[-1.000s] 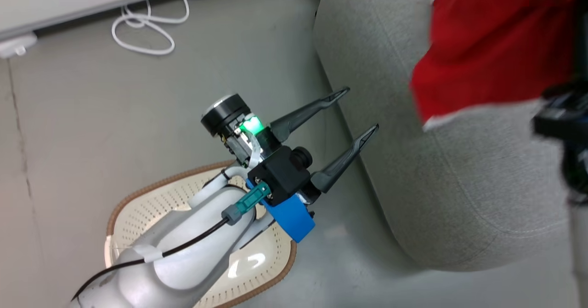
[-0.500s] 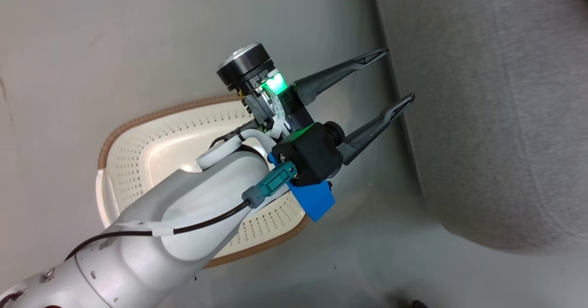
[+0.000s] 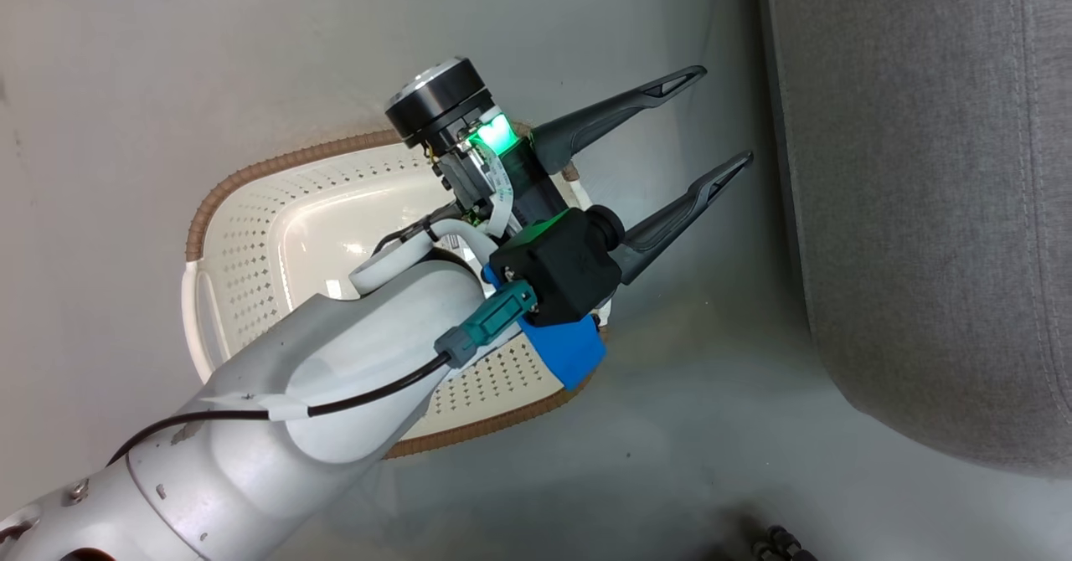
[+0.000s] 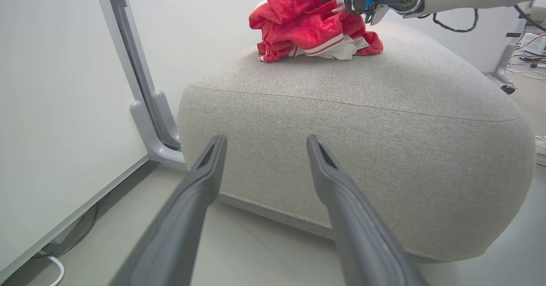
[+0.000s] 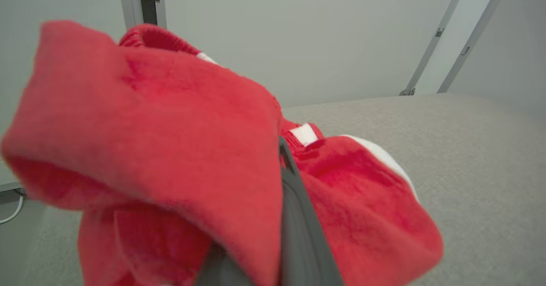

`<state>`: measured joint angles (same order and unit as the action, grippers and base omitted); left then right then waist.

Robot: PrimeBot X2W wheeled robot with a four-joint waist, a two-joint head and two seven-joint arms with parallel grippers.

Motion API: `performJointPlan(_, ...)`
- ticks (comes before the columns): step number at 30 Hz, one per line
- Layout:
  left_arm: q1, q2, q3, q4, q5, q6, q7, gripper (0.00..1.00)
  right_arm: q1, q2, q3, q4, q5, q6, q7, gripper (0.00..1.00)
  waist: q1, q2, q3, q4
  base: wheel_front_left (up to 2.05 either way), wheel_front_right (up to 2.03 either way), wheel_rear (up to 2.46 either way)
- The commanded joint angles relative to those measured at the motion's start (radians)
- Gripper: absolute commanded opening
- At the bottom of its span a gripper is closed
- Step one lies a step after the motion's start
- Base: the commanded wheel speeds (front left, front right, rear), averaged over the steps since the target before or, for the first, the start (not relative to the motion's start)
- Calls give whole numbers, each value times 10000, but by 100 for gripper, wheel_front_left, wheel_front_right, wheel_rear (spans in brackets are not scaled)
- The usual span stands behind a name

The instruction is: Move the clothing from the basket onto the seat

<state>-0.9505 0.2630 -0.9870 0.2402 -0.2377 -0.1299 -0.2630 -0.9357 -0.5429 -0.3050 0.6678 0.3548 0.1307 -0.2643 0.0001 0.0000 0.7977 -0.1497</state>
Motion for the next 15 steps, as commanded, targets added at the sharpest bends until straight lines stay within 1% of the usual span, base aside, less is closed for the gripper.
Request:
performJointPlan(1, -49, -9, 86, 3, -45, -5, -26, 100, 209, 57, -37, 215, 131, 1, -3, 0, -1, 0, -116, 9, 0, 0, 0)
performJointPlan(3, 41, 5, 137, 10, -48, -5, -26, 100, 278, 124, 20, 328, 200, 1, -3, 0, -1, 0, -248, -26, 0, 0, 0)
performJointPlan(5, 135, 40, 179, 40, -38, -5, -26, 100, 358, 154, -15, 295, 234, 1, -3, 91, -1, 0, -438, -85, 0, 0, 0)
performJointPlan(6, 196, 44, 204, 48, -28, -5, -26, 100, 479, 180, -11, 259, 225, 1, -3, 100, -1, 0, -563, -112, 0, 0, 0)
performJointPlan(10, 585, -3, 403, 55, -81, -4, -26, 100, 1108, 404, -39, -82, 238, 1, -3, 100, -1, 0, -1256, -206, 0, 0, 0)
performJointPlan(15, 1362, -65, 878, 41, -194, 116, -26, 100, 2563, 754, 255, -607, 134, 1, -2, 100, -1, 0, -2363, -276, 0, 0, 0)
